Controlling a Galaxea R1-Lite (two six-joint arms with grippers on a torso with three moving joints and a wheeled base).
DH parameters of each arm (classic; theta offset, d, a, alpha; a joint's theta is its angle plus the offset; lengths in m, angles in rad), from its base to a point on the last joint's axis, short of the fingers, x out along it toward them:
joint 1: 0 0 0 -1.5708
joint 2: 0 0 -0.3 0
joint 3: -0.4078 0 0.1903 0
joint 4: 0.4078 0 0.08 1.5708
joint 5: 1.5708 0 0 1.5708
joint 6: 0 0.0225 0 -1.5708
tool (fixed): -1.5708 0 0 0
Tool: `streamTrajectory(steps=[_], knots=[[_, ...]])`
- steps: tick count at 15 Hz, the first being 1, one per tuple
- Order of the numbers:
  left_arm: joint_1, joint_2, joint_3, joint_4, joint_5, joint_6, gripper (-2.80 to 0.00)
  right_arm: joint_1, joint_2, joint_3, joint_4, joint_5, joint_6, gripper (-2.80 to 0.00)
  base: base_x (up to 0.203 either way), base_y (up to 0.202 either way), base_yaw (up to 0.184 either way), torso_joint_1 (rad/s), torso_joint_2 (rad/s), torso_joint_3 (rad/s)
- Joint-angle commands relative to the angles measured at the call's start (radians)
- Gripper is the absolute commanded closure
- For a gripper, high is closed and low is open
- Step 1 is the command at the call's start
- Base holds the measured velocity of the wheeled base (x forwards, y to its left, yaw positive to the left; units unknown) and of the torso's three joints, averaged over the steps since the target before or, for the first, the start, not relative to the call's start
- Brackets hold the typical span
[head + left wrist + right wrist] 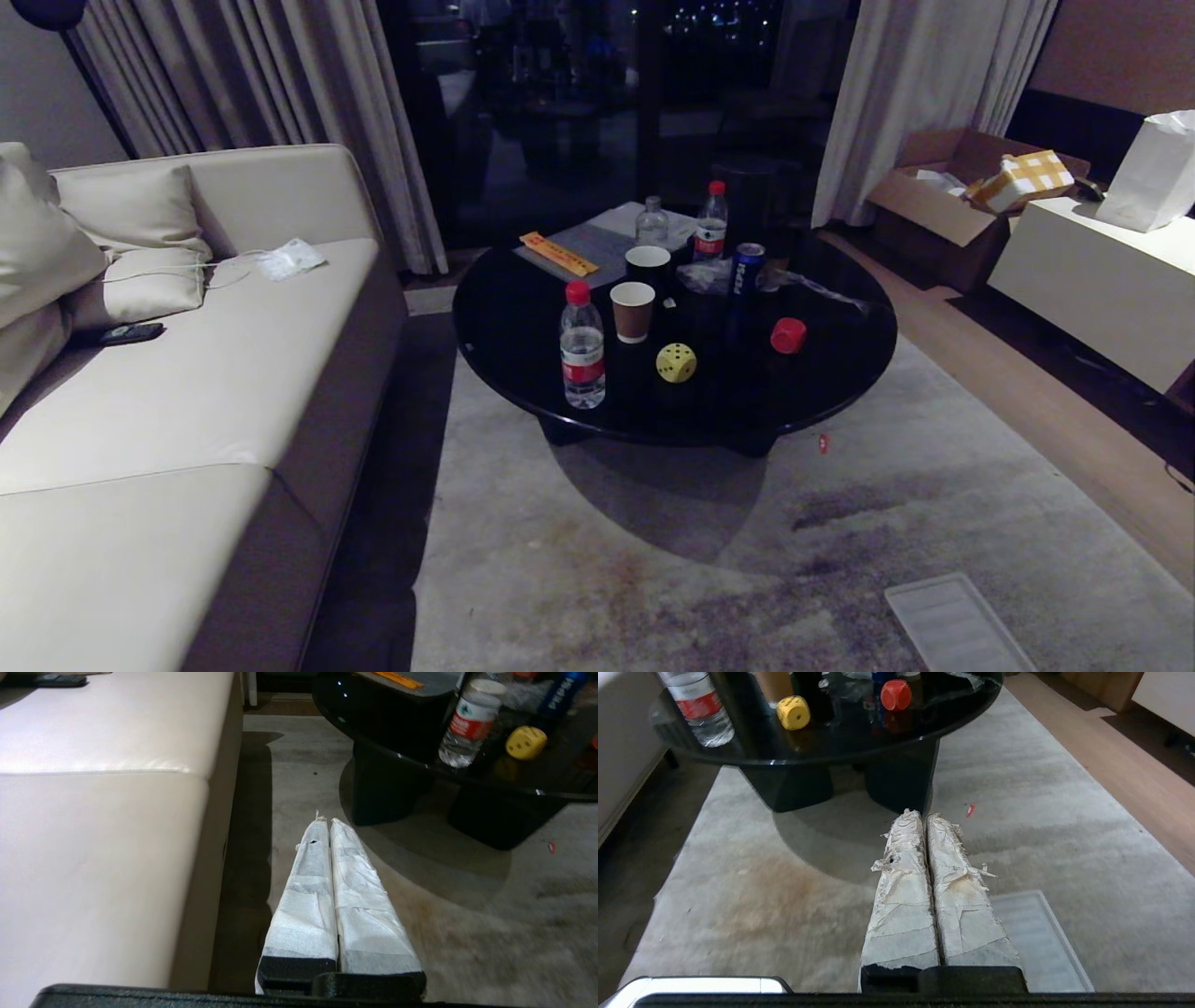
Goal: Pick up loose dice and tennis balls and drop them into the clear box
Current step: Pick up toys out of the box
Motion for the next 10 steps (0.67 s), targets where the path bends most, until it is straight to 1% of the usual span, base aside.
streamTrajectory(steps=[1, 10], knots=[[0.000, 0.002, 0.002, 0.000, 0.001, -0.001, 0.00, 0.000, 0.001, 0.010, -0.001, 0.000, 0.000, 0.00, 0.183, 0.000, 0.001, 0.004, 0.01, 0.004], [0.000, 0.002, 0.002, 0.000, 0.001, -0.001, 0.00, 0.000, 0.001, 0.009, -0.001, 0.000, 0.001, 0.00, 0.182, 0.000, 0.000, 0.004, 0.00, 0.002]])
